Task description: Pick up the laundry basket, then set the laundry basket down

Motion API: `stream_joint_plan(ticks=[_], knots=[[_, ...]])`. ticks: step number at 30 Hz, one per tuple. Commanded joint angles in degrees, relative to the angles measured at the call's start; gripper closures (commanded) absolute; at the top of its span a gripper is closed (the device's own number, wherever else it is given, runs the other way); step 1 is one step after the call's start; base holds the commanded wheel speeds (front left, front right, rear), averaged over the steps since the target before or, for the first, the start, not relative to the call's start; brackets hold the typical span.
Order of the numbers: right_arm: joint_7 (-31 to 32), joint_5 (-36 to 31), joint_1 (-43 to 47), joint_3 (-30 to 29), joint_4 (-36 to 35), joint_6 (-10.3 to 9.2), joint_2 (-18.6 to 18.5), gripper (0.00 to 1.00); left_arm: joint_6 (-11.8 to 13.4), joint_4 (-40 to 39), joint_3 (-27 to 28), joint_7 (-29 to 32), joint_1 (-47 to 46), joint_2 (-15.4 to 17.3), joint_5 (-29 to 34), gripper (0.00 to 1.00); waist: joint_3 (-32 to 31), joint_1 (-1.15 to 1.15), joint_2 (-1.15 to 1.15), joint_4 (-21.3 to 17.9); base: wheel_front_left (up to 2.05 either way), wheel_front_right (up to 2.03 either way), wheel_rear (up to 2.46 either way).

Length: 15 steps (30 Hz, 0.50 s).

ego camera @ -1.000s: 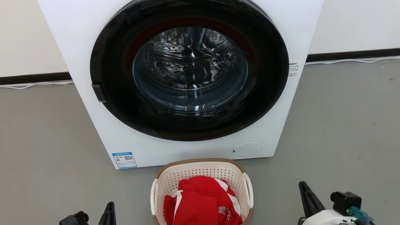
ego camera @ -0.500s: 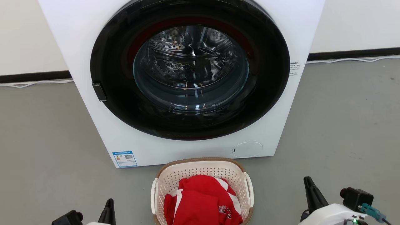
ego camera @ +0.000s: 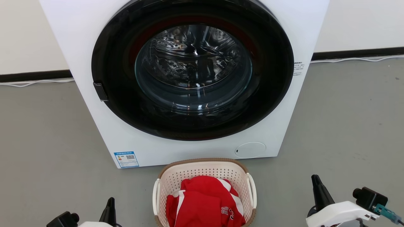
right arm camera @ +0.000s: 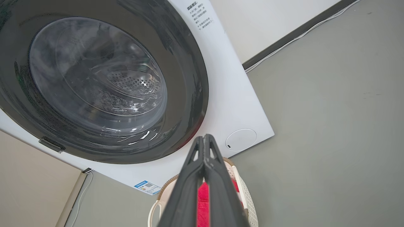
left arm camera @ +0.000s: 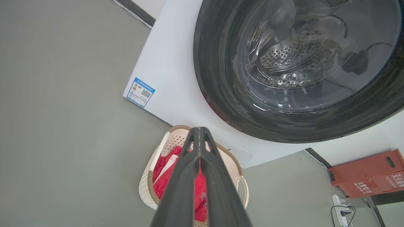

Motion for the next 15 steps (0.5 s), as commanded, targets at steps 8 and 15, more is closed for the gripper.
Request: stream_joint_plan(ticks=[8,15], knots=[[1.7,6.7,-1.8,-0.6,-3.1,0.17,-0.1,1.00,-0.9,-3.0,1.3,1.5,-3.1,0.4,-5.9,1.00,0.2,-0.01,0.00,0.1,0.00,0.00,0.00],[2.9,11.3,-1.7,-1.2,-4.2,0.20,0.0,1.00,-1.2,-3.9,1.6,2.6,-3.3,0.4,-9.9,1.00,0.3,-0.01,0.00,0.2,0.00,0.00,0.00]])
